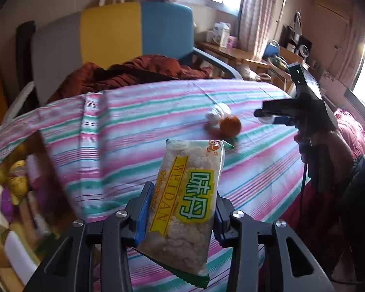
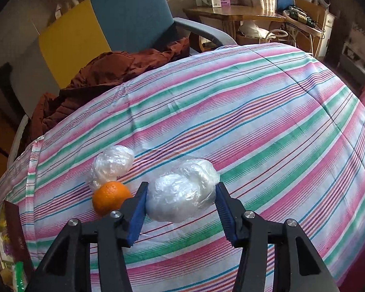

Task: Organize objects
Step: 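Lift the WEIDAN bag with the left gripper while right gripper grasps plastic-wrapped balls, then carry the bag and wrapped balls over the gold tray and release them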

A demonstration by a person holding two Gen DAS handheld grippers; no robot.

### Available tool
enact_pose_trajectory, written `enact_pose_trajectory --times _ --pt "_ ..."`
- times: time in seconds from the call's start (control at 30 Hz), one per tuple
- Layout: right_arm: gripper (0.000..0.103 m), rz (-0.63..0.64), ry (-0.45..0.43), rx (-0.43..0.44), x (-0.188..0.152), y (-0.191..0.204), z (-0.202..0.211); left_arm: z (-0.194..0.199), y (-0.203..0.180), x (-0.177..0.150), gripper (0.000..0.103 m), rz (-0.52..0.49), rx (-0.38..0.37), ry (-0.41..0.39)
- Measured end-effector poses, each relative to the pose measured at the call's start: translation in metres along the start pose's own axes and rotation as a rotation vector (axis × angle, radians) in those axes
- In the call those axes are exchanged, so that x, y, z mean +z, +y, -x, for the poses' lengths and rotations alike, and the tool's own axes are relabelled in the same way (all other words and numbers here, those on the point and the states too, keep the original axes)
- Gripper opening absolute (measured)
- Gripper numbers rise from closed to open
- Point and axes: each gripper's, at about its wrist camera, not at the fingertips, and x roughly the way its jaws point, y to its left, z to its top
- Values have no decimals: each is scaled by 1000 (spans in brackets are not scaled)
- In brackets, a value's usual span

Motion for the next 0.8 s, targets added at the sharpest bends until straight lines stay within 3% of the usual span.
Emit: enact_pose_trajectory --times 0.27,0.53,0.8 --pt "54 58 -69 33 -3 15 18 64 76 -18 43 135 158 -98" --pt "54 273 -103 84 -26 71 46 91 165 -66 43 329 318 -81" --pt "54 501 -133 273 -88 175 96 92 193 -93 43 435 315 -70"
